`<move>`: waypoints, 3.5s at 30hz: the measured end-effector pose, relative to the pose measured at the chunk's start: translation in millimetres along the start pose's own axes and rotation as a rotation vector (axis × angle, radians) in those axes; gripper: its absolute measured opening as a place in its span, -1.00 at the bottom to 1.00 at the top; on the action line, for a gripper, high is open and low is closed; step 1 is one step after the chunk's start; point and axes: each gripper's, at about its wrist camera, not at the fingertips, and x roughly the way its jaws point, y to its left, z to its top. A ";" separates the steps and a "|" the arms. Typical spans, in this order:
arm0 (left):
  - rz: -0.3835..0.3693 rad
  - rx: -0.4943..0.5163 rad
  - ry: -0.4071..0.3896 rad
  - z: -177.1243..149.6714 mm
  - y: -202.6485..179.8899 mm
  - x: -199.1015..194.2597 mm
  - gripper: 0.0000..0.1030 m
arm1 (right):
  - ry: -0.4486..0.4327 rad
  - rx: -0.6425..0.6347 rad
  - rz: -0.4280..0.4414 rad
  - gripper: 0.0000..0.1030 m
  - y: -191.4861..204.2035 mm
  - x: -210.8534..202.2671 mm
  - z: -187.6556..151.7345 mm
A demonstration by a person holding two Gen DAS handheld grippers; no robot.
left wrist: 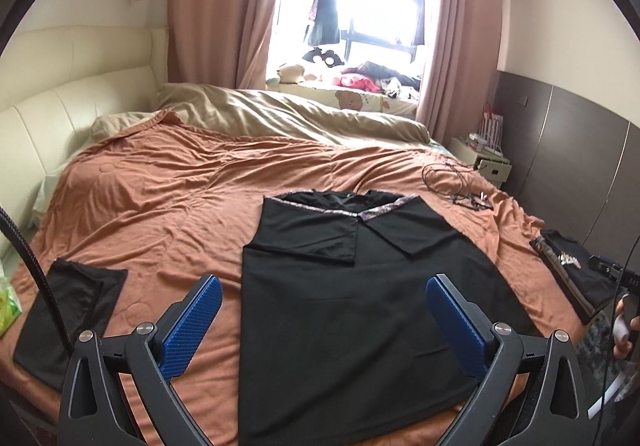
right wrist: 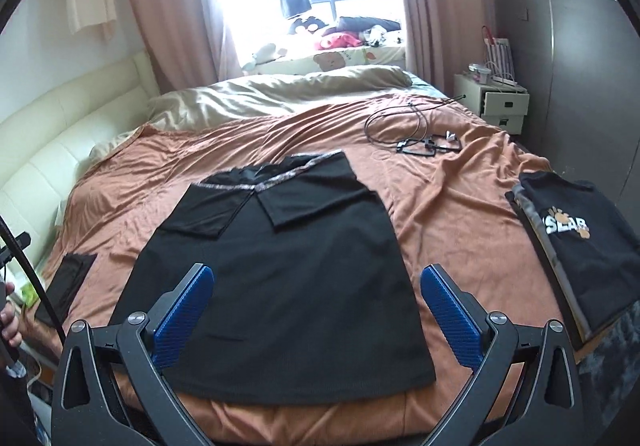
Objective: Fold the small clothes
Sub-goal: 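Open both grippers and lift them away from the shirt, then move both grippers down to the hem of the folded shirt, then close both grippers on the shirt hem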
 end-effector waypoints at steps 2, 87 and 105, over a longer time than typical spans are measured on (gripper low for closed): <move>0.005 0.005 0.004 -10.1 -0.1 -8.1 0.99 | 0.001 -0.006 -0.004 1.00 -0.9 -9.4 -9.2; -0.064 -0.751 0.400 -208.6 145.7 80.7 -0.12 | 0.206 0.601 0.158 0.08 -145.1 81.8 -137.7; -0.113 -0.900 0.365 -222.1 134.7 70.1 -0.12 | 0.143 0.847 0.283 -0.09 -148.6 97.0 -165.4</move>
